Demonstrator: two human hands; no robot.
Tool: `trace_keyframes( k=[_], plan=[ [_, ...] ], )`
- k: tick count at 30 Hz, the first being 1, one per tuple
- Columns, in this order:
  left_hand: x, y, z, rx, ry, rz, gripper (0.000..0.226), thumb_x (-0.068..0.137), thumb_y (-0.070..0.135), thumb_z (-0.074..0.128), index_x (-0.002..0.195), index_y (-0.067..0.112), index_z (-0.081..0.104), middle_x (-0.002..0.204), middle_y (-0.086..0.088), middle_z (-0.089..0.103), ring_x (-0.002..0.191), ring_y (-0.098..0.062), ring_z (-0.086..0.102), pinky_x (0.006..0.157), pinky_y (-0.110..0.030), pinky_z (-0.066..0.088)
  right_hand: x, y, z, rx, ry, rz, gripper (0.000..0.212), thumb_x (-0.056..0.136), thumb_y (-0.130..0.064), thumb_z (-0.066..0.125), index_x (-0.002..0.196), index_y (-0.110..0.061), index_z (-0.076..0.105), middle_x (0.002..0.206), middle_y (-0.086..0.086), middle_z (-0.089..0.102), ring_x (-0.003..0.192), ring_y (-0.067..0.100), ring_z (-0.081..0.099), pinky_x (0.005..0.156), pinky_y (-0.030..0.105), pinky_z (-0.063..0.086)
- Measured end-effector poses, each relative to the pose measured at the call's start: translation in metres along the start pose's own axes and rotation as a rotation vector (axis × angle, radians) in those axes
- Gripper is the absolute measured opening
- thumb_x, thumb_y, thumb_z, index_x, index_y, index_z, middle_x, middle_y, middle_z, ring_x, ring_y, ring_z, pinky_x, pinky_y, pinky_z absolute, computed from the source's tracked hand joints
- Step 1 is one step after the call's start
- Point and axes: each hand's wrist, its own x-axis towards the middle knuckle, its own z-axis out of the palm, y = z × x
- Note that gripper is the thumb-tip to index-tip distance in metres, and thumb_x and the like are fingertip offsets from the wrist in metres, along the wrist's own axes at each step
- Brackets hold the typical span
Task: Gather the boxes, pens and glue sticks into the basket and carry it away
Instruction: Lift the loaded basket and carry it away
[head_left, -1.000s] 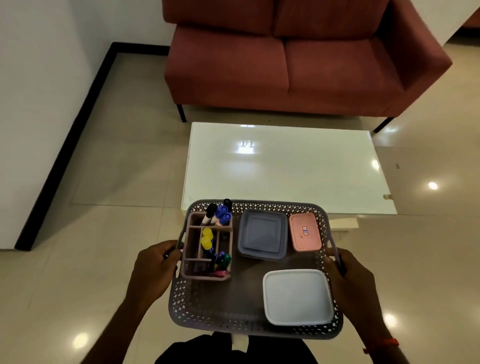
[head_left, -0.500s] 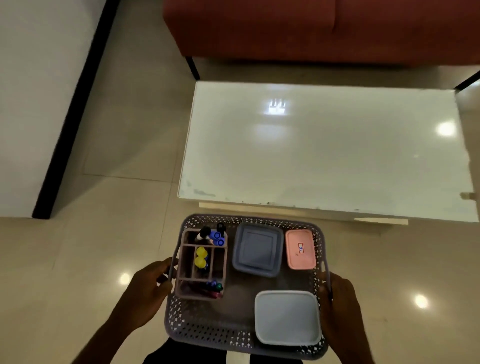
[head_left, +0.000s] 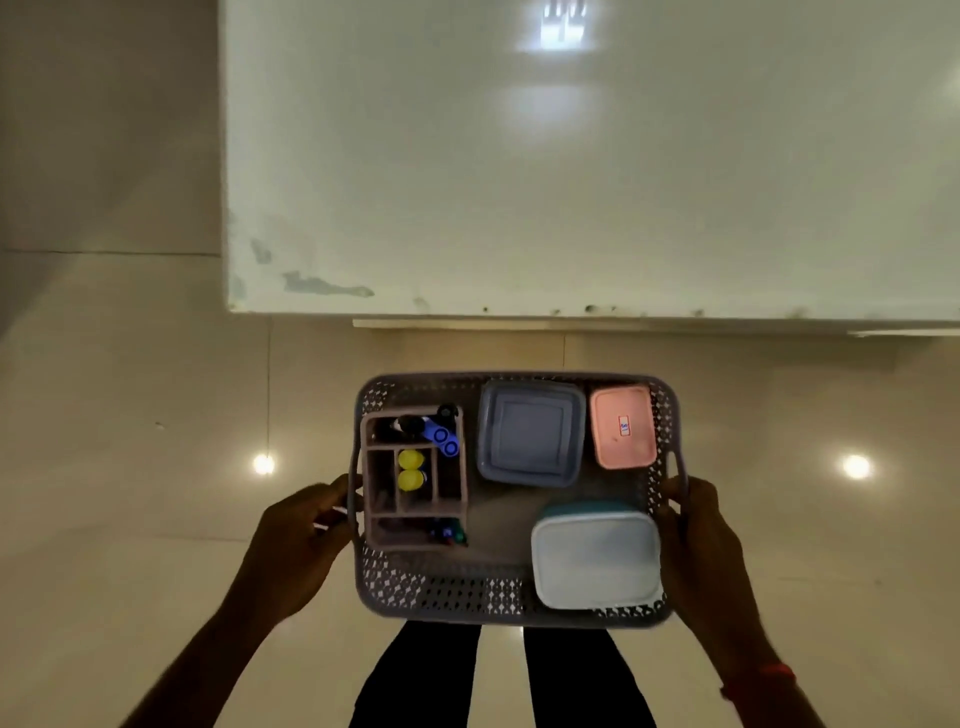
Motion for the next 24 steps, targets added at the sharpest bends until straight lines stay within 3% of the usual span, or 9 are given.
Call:
trace_keyframes(
  k=[3, 8, 10, 12, 14, 16, 19, 24],
  plan=[
    [0.043, -0.021, 0.017, 0.027, 0.01, -0.007, 0.047, 0.087, -0.004, 0.067, 0.126, 0.023, 0.067, 0.094, 0.007, 0.07, 0.075, 0.001, 0.065, 0.063, 0.0, 0.041, 0.026, 0.013, 0.032, -0.025, -0.004, 0.018, 0.016, 0.101, -0.008, 0.043, 0.107, -0.023, 0.045, 0.083, 0.001, 0.063, 0.075, 0.029, 0.058, 0.061, 0.035, 0.041],
    [0.094, -0.052, 0.045, 0.043, 0.005, 0.002, 0.047, 0.087, -0.002, 0.067, 0.127, 0.022, 0.068, 0.107, 0.005, 0.072, 0.093, -0.006, 0.065, 0.074, -0.005, 0.039, 0.063, 0.036, 0.074, -0.052, 0.025, 0.029, 0.014, 0.102, -0.008, 0.041, 0.112, -0.014, 0.049, 0.087, 0.006, 0.066, 0.082, 0.034, 0.063, 0.068, 0.041, 0.047],
    [0.112, -0.054, 0.053, -0.001, 0.027, 0.023, 0.049, 0.087, -0.002, 0.065, 0.126, 0.028, 0.067, 0.12, 0.003, 0.07, 0.105, -0.012, 0.063, 0.085, -0.02, 0.045, 0.079, 0.039, 0.085, -0.05, 0.036, 0.013, 0.014, 0.102, -0.01, 0.042, 0.113, -0.013, 0.05, 0.088, 0.005, 0.066, 0.084, 0.035, 0.063, 0.069, 0.041, 0.048],
    [0.131, -0.053, 0.059, -0.147, -0.013, 0.001, 0.052, 0.084, 0.002, 0.068, 0.112, 0.045, 0.066, 0.121, 0.005, 0.069, 0.108, -0.012, 0.065, 0.09, -0.038, 0.052, 0.097, 0.037, 0.093, -0.045, 0.045, 0.0, 0.016, 0.102, -0.01, 0.042, 0.115, -0.012, 0.051, 0.09, 0.007, 0.065, 0.087, 0.037, 0.063, 0.069, 0.039, 0.046],
    [0.15, -0.046, 0.059, -0.295, -0.041, -0.044, 0.043, 0.075, 0.022, 0.073, 0.104, 0.053, 0.066, 0.12, 0.003, 0.069, 0.109, -0.019, 0.067, 0.089, -0.049, 0.057, 0.115, 0.03, 0.098, -0.037, 0.044, -0.018, 0.018, 0.102, -0.01, 0.042, 0.117, -0.01, 0.051, 0.097, 0.013, 0.068, 0.092, 0.039, 0.063, 0.07, 0.035, 0.041],
    [0.171, -0.042, 0.058, -0.362, -0.026, -0.055, 0.049, 0.064, 0.04, 0.071, 0.112, 0.049, 0.065, 0.121, -0.001, 0.067, 0.108, -0.028, 0.068, 0.084, -0.057, 0.059, 0.136, 0.022, 0.099, -0.017, 0.043, -0.021, 0.021, 0.101, -0.01, 0.044, 0.12, -0.008, 0.051, 0.107, 0.019, 0.069, 0.098, 0.041, 0.063, 0.072, 0.033, 0.039],
    [0.199, -0.031, 0.058, -0.434, -0.023, -0.024, 0.058, 0.067, 0.03, 0.072, 0.125, 0.031, 0.063, 0.121, -0.001, 0.064, 0.107, -0.031, 0.068, 0.077, -0.057, 0.061, 0.173, 0.01, 0.1, 0.026, 0.062, -0.013, 0.028, 0.099, -0.011, 0.049, 0.127, -0.011, 0.051, 0.114, 0.017, 0.068, 0.103, 0.037, 0.064, 0.079, 0.036, 0.046],
    [0.246, -0.01, 0.06, -0.461, -0.037, 0.0, 0.036, 0.091, 0.007, 0.065, 0.123, 0.021, 0.064, 0.115, 0.003, 0.062, 0.105, -0.029, 0.066, 0.072, -0.053, 0.063, 0.229, -0.008, 0.098, 0.161, 0.117, 0.067, 0.035, 0.096, -0.017, 0.056, 0.13, -0.019, 0.051, 0.109, 0.004, 0.063, 0.092, 0.024, 0.059, 0.078, 0.033, 0.046]
  ],
)
